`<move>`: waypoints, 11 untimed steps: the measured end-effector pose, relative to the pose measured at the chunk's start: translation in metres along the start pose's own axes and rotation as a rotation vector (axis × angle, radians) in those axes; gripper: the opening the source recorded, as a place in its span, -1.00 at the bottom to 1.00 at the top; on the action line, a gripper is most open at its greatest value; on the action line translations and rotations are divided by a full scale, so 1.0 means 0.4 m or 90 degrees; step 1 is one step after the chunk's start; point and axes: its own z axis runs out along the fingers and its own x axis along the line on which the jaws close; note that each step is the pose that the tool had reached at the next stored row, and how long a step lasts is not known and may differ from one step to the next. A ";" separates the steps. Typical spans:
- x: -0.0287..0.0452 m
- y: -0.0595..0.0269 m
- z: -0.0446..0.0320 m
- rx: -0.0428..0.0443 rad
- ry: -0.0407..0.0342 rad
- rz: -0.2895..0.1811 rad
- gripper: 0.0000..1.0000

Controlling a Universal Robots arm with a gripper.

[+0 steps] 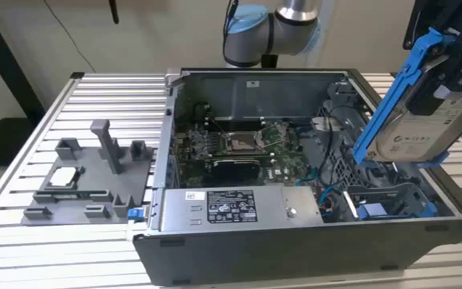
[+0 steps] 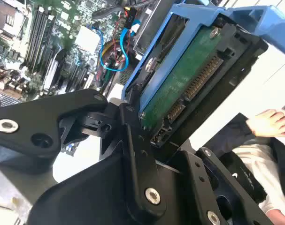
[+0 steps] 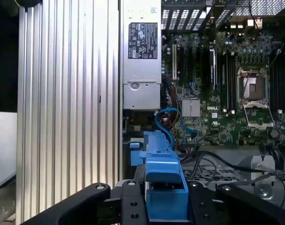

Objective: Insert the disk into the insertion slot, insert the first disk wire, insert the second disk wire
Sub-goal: 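Insert the disk into the insertion slot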

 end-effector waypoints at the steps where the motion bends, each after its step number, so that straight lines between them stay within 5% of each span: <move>1: 0.000 0.000 0.000 -0.0002 0.0000 0.000 -0.35; 11: 0.000 0.000 0.000 -0.0034 0.0001 0.000 -0.35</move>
